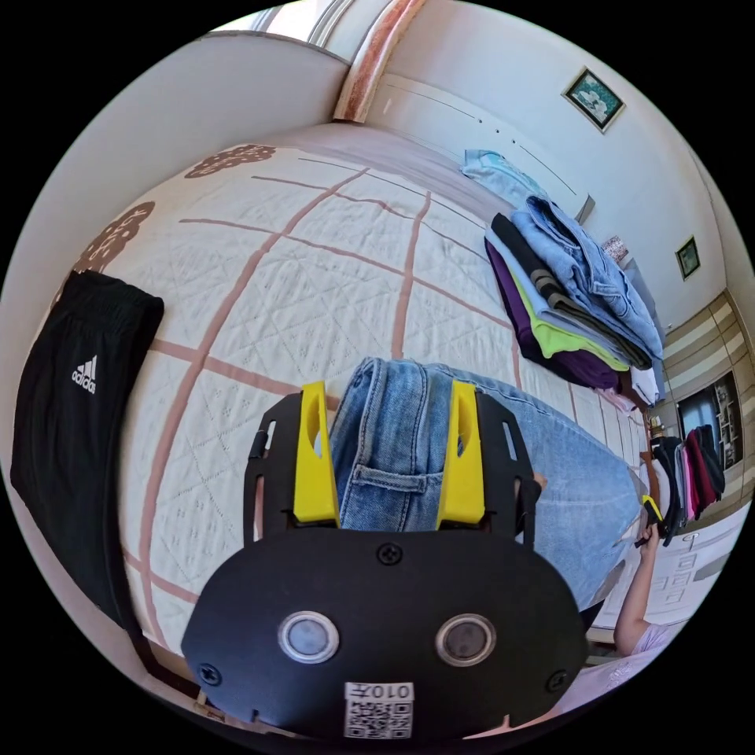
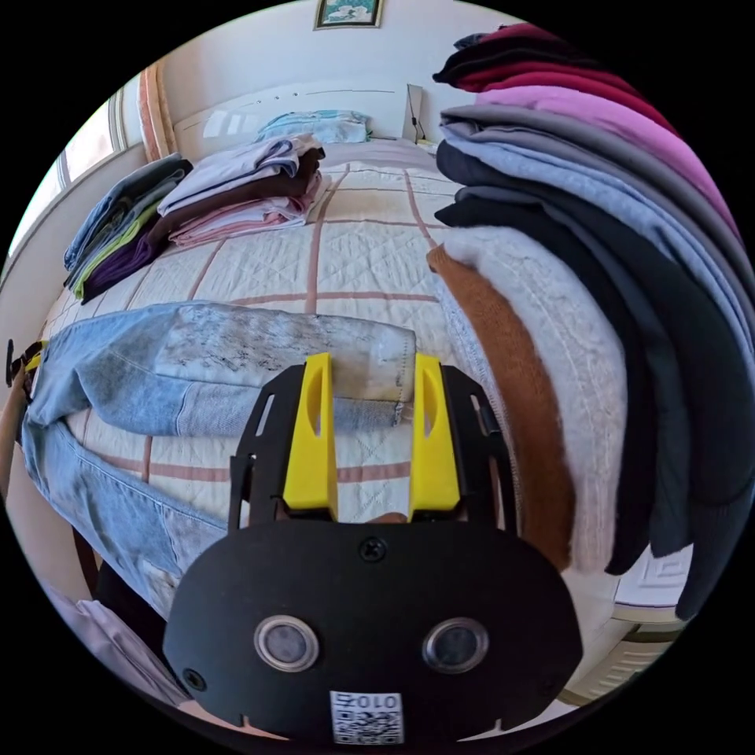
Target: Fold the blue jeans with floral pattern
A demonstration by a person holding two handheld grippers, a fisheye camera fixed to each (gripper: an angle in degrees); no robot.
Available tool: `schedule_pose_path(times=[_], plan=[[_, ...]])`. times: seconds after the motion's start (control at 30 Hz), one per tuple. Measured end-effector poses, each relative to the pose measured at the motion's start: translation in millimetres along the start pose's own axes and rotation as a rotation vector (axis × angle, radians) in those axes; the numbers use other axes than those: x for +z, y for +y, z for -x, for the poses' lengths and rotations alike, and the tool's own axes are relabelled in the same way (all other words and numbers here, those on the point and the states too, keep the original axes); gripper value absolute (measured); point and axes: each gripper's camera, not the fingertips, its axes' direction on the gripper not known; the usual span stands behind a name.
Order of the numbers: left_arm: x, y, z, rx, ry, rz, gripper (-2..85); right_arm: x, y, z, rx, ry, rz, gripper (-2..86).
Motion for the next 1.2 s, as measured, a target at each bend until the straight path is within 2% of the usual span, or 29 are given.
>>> schedule_pose_path(times=[0.1, 0.17, 0.27, 0.4, 0.53, 0.63, 0.7, 0.77, 0.87, 1.03, 1.1, 1.2], plan=[[-1.6, -13.4, -6.5, 0.049, 0.007, 0.062, 18.9, 8.4, -6.5, 1.5, -0.001, 0.015, 0.015, 13.2], [-7.9, -18.9, -15.8, 0.09, -0.05, 0.099, 17.4, 15.1, -10.2, -5.5, 0.028, -0.034, 0.048, 12.8], [-30.4, -18.3, -23.6, 0.146, -0.053, 0.12, 13.0, 12.3, -11.5, -10.2, 0.048, -0.059, 0.057, 11.6], [-101.1, 7.0, -15.2, 0.177, 0.145, -0.068, 9.6, -6.5, -6.8, -1.3, 0.013, 0.058, 0.069, 3.2], [-198.8, 61.3, -5.1, 0.235, 0.325, -0.345, 6.8, -59.8, 7.6, 15.2, -0.051, 0.114, -0.072, 2.2], [-254.8, 95.0, -2.5, 0.303, 0.395, -0.463, 5.4, -79.0, 7.1, 8.1, -0.025, 0.124, -0.108, 3.1], [-278.0, 106.8, -7.1, 0.355, 0.397, -0.482, 4.9, -69.7, -1.2, 2.7, -0.043, 0.105, -0.106, 5.4], [-296.8, 116.5, -15.2, 0.402, 0.376, -0.498, 4.4, -44.2, -18.3, -6.1, -0.024, 0.019, -0.04, 12.6], [-319.0, 126.2, -24.0, 0.43, 0.338, -0.482, 4.0, -11.0, -36.7, -13.1, 0.014, -0.052, 0.03, 14.5], [-337.7, 134.6, -19.8, 0.37, 0.362, -0.458, 3.4, 18.3, -44.4, -18.1, 0.049, -0.155, 0.123, 11.2], [-346.2, 139.4, -22.3, 0.358, 0.348, -0.463, 3.3, 1.8, -37.9, -10.2, 0.003, -0.064, 0.104, 8.5], [-374.4, 156.9, -31.3, 0.374, 0.301, -0.537, 3.3, -52.7, -16.1, 5.3, -0.05, 0.032, -0.039, 5.9]])
